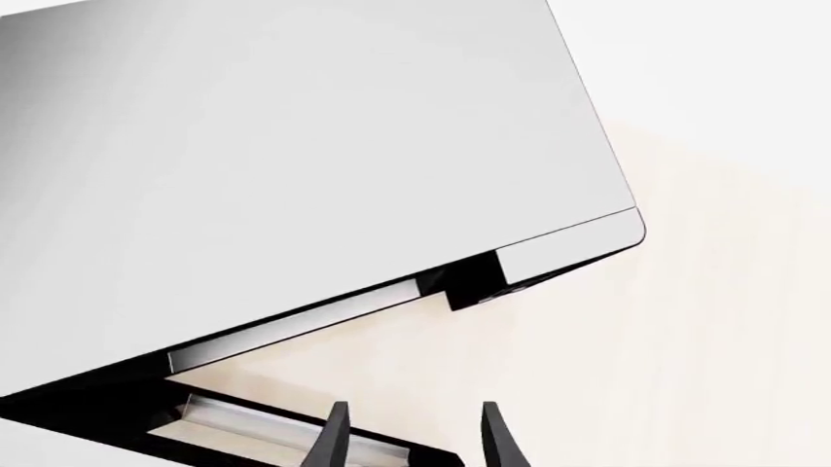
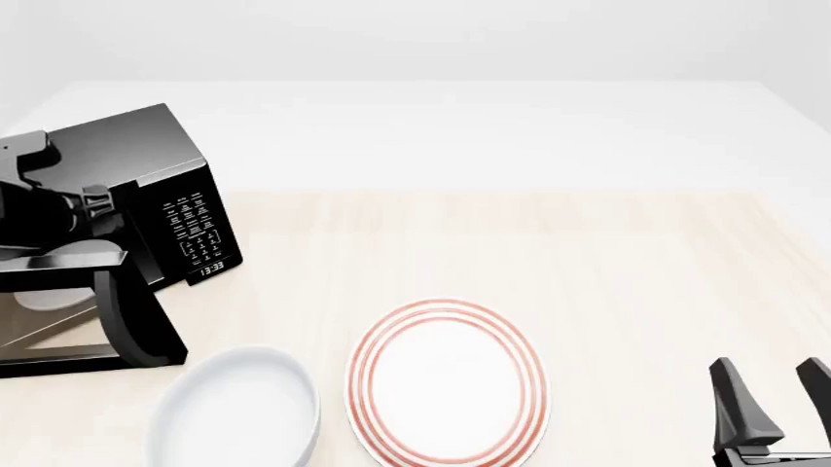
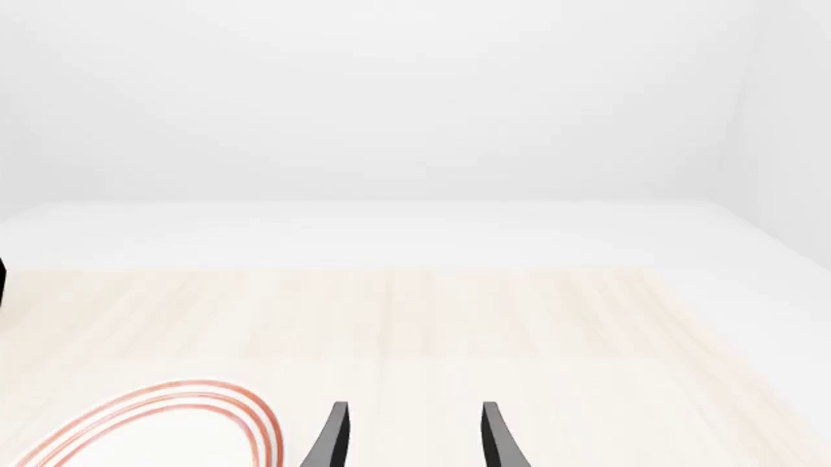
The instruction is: Open the microwave.
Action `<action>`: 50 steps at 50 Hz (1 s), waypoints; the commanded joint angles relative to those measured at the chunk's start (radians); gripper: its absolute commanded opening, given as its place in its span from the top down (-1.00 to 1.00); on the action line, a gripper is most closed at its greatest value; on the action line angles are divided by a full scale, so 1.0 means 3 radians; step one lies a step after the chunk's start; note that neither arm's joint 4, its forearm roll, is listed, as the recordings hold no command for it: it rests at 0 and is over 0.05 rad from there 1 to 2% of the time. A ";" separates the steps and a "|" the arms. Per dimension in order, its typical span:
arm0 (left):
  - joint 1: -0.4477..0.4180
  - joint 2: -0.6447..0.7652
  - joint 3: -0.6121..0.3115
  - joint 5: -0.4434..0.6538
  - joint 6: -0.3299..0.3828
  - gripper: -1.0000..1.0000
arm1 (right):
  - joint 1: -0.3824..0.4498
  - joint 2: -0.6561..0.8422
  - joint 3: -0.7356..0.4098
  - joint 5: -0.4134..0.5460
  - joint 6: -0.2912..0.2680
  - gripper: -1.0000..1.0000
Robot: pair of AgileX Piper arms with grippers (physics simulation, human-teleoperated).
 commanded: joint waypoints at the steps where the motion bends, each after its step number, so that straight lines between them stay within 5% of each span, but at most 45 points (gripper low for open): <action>1: 0.0005 0.0000 0.0018 -0.0007 0.0015 -1.00 | 0.0000 0.0000 0.0000 0.0000 -0.0001 -1.00; 50: 0.0018 -0.0136 0.0226 -0.0066 -0.0002 -1.00 | 0.0000 0.0000 0.0000 0.0000 0.0000 -1.00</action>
